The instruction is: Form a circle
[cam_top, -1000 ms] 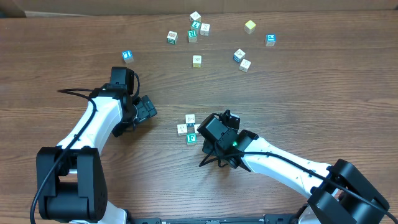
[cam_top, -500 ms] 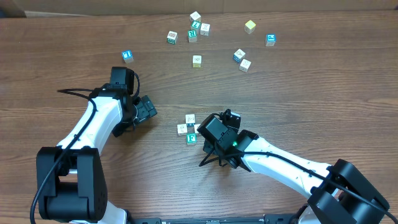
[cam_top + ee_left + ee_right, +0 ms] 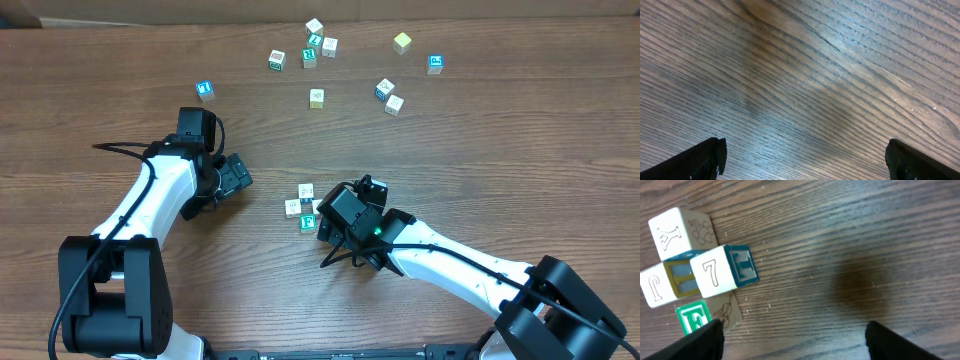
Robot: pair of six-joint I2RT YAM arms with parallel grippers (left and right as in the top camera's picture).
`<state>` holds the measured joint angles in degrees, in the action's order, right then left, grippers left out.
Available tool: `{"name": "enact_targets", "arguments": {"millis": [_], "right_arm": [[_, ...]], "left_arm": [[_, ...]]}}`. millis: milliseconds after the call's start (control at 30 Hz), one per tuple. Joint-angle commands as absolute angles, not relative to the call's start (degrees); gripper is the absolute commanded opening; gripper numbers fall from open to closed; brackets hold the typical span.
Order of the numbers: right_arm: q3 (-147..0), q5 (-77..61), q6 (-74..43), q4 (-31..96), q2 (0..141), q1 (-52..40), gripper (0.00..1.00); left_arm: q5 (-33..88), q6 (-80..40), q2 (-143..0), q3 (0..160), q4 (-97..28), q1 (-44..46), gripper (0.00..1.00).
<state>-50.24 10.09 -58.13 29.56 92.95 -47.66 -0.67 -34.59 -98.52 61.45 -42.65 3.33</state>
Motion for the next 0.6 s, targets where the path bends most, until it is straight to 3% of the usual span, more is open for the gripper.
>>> {"name": "enact_targets", "arguments": {"millis": [0,167,267,300,333,400,433,567], "right_arm": [[-50.48,10.96,-58.17,29.30,91.98,-47.48,0.93],[-50.48,10.96,-58.19,29.30,91.98,-47.48,1.00],[-50.48,10.94,-58.19,29.28,91.98,-47.48,0.99],[-50.48,10.92,-58.17,29.30,91.98,-47.48,0.82],[-50.48,10.92,-58.17,29.30,91.98,-47.48,0.73],[-50.48,10.96,-57.95,29.26,91.98,-47.48,0.15],[-50.48,10.92,-56.84,28.86,91.98,-47.48,0.04],[-53.52,8.62,-49.87,28.36,91.98,-46.76,0.04]], "left_arm": [[-0.40,-35.59,-99.00,62.30,-42.78,3.40,1.00],[-0.40,-35.59,-99.00,62.30,-42.78,3.40,1.00],[-0.40,-35.59,-99.00,62.30,-42.78,3.40,1.00],[-0.40,-35.59,-99.00,62.30,-42.78,3.40,1.00],[-0.40,-35.59,-99.00,62.30,-42.78,3.40,1.00],[-0.40,-35.59,-99.00,62.30,-42.78,3.40,1.00],[-0.40,-35.59,-99.00,62.30,-42.78,3.40,1.00],[-0.40,-35.59,-99.00,62.30,-42.78,3.40,1.00]]}}
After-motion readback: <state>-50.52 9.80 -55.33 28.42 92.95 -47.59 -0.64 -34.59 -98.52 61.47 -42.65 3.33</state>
